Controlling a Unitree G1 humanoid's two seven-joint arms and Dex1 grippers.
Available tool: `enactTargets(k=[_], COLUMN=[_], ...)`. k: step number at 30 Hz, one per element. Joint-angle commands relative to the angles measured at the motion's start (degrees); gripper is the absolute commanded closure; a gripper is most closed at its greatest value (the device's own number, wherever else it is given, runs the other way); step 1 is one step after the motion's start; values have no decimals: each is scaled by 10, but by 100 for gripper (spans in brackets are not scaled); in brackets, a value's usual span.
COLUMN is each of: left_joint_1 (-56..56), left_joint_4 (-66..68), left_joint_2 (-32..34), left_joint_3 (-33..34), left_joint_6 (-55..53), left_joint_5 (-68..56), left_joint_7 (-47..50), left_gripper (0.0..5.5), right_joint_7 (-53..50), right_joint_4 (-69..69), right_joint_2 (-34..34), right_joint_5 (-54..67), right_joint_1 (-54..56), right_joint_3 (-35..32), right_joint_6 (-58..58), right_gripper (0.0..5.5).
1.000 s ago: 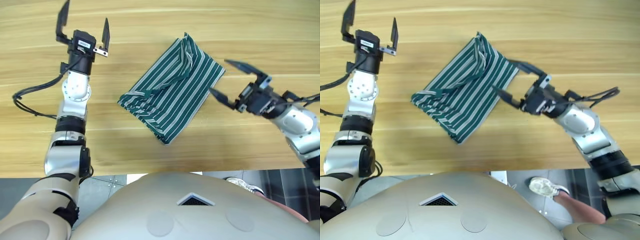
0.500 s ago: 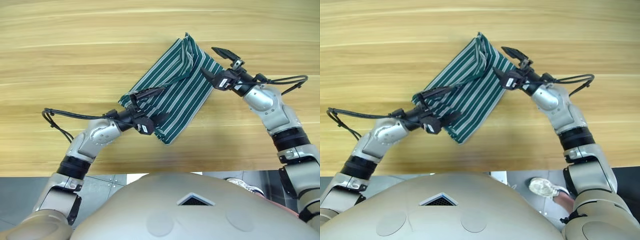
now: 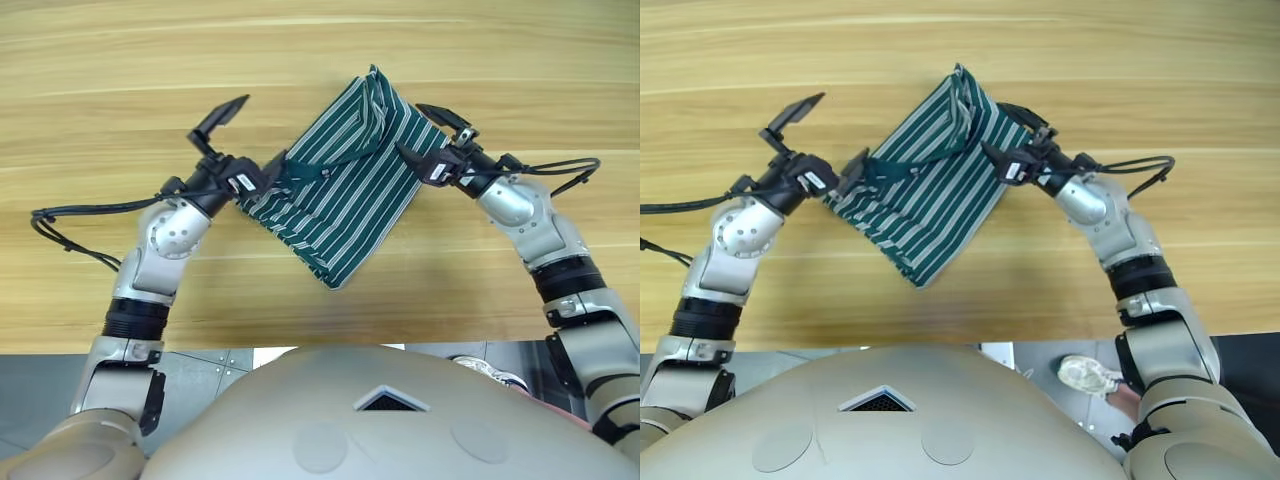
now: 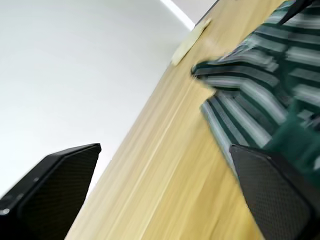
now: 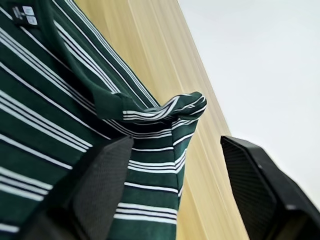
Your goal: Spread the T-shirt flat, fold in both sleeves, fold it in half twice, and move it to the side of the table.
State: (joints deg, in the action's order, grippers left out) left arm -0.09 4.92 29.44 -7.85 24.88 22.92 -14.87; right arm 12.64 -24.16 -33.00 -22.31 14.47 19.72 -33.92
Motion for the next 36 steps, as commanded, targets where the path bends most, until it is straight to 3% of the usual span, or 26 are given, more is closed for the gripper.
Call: enactTargets(k=[1,6,10,19,27,32,36], left_joint_1=[-10,-17,-12,-12,-14,-12,-2], left_joint_4=[35,112,96,49,61,71,64], left_joint_2=[6,14,-1,-51,-72,-77,-75], left_joint_3=[11,14,51,84,82,72,66], left_joint_6=[-16,-19,-4,11,25,29,43], left_joint_5=[18,43,13,-16,-15,-6,-5], left_joint_7=[29,79,132,200,209,208,204], left_gripper=[73,73,73,73,73,73,73], right_joint_7=[8,7,-4,-58,-127,-192,-202], right_joint_4=[-6,-5,-50,-267,-311,-380,-319], right_joint_2=[4,7,33,150,234,229,195], right_joint_5=[-7,-6,-17,-67,-83,-115,-102], right_joint_1=[4,6,40,175,251,271,217], right_joint_3=[-4,-8,0,45,53,63,49], right_joint_6=[-4,-8,-3,-21,-32,-7,-49], right_gripper=[227,227,227,227,227,227,227])
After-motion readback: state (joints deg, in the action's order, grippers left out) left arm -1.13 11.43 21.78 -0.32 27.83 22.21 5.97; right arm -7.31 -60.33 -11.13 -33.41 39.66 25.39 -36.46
